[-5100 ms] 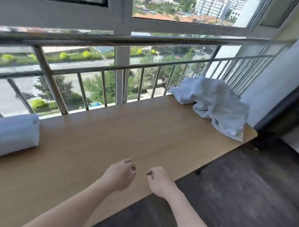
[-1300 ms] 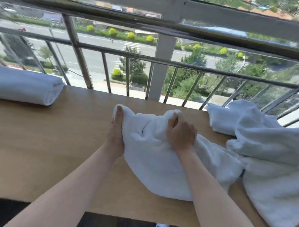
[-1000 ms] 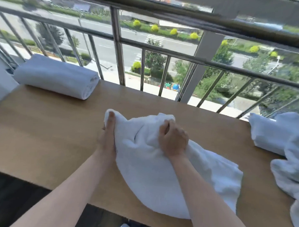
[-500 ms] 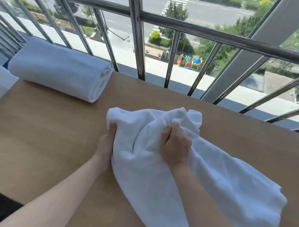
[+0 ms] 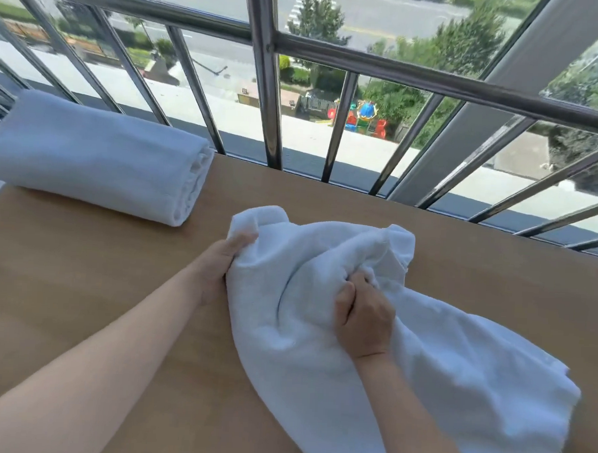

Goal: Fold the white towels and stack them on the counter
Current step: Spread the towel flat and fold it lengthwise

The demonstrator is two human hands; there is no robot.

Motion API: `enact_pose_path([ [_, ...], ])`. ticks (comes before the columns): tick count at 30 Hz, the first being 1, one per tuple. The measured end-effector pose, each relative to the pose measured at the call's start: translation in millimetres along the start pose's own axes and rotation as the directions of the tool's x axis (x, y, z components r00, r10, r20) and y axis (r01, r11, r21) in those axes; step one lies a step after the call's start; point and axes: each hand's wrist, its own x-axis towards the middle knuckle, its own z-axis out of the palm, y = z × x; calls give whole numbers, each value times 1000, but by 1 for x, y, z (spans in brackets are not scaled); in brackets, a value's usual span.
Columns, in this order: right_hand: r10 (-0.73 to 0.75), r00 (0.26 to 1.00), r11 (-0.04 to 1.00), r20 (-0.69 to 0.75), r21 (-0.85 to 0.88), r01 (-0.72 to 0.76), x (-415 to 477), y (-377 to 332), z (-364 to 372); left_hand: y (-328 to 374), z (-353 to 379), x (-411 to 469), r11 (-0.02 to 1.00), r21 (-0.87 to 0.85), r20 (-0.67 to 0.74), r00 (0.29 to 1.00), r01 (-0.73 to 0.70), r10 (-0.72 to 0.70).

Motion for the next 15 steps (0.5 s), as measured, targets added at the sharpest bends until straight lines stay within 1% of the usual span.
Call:
enact_pose_path([
  [2, -7, 1000, 999, 6, -53, 8, -12, 1, -4, -7, 1, -13, 999, 24, -44, 998, -40, 41],
  [4, 4, 999, 992, 38, -128, 1, -24, 4, -11, -18, -3, -34, 995, -6, -61, 994, -96, 96],
  [6, 51, 996, 978, 80, -205, -34, -37, 9, -20, -34, -18, -58, 989, -58, -99, 986, -139, 133],
  [7, 100, 990, 968, 100, -239, -74, -42, 11, -24, -45, -28, -71, 986, -78, -109, 985, -145, 136],
  [9, 228, 963, 938, 145, -299, -177, -44, 14, -28, -72, -52, -99, 990, -93, -112, 989, -110, 99],
  [11, 303, 930, 907, 207, -363, -214, -39, 13, -27, -105, -74, -125, 998, -66, -76, 997, 8, -13],
  [13, 302, 919, 897, 255, -403, -183, -35, 12, -23, -127, -90, -142, 993, -19, 9, 993, 117, -117],
  [15, 270, 929, 904, 253, -399, -154, -33, 10, -22, -132, -105, -146, 991, -82, 46, 994, 102, -98],
])
